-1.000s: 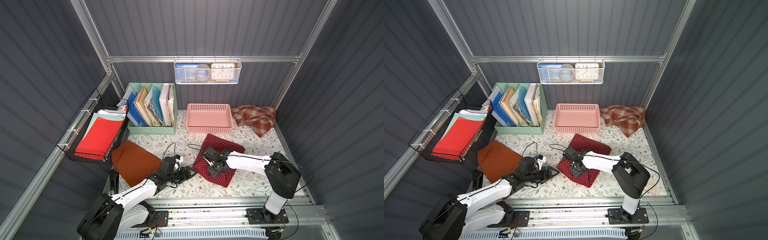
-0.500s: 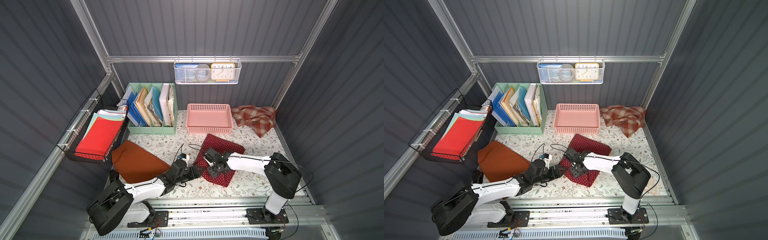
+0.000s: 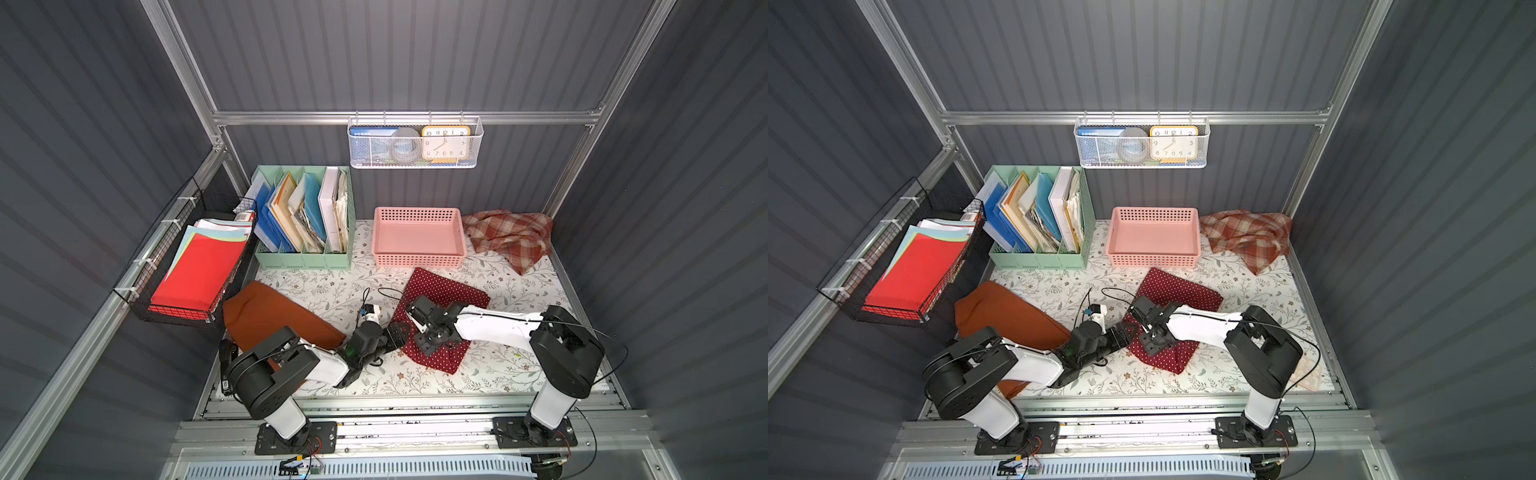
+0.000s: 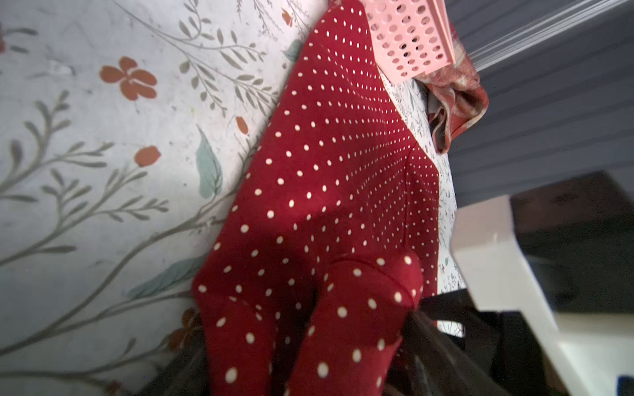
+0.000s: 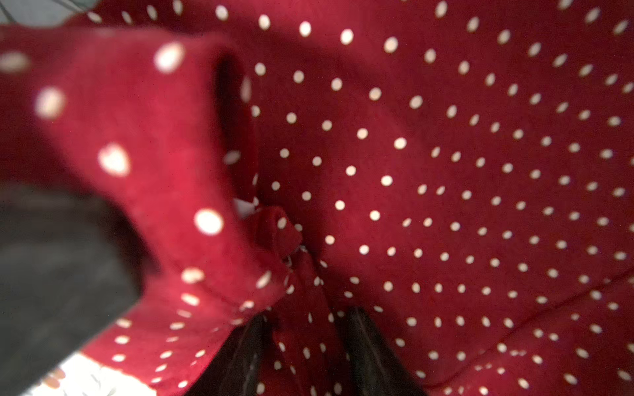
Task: Roll up the skirts
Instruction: Roll the skirt at the center of the board.
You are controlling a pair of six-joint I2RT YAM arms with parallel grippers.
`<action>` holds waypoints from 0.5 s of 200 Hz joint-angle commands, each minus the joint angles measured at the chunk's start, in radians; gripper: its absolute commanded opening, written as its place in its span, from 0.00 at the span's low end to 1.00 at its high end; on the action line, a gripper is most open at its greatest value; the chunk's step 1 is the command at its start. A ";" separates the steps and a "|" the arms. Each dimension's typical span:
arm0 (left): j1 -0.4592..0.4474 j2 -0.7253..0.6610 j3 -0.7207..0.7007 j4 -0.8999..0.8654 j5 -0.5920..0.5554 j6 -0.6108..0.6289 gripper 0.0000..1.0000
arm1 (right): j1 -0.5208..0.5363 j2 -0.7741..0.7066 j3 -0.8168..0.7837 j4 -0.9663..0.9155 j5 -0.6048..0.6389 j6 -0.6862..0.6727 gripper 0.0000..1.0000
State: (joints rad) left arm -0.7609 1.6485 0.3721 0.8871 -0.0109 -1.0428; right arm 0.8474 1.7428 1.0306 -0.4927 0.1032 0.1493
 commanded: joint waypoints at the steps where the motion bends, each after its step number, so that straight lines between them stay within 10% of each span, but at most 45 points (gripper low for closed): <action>1: -0.003 0.060 -0.048 -0.042 -0.062 -0.038 0.77 | -0.003 0.009 -0.033 -0.004 -0.013 0.019 0.47; 33: -0.003 0.083 -0.027 -0.061 -0.063 0.011 0.63 | -0.013 0.008 -0.038 0.000 -0.018 0.026 0.47; 100: -0.003 0.096 0.000 -0.067 -0.066 0.056 0.00 | -0.021 -0.071 -0.053 -0.074 0.073 0.069 0.49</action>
State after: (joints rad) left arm -0.7624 1.7424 0.3771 0.9360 -0.0658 -1.0080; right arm 0.8330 1.7145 1.0080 -0.4904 0.1051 0.1806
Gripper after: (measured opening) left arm 0.070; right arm 0.485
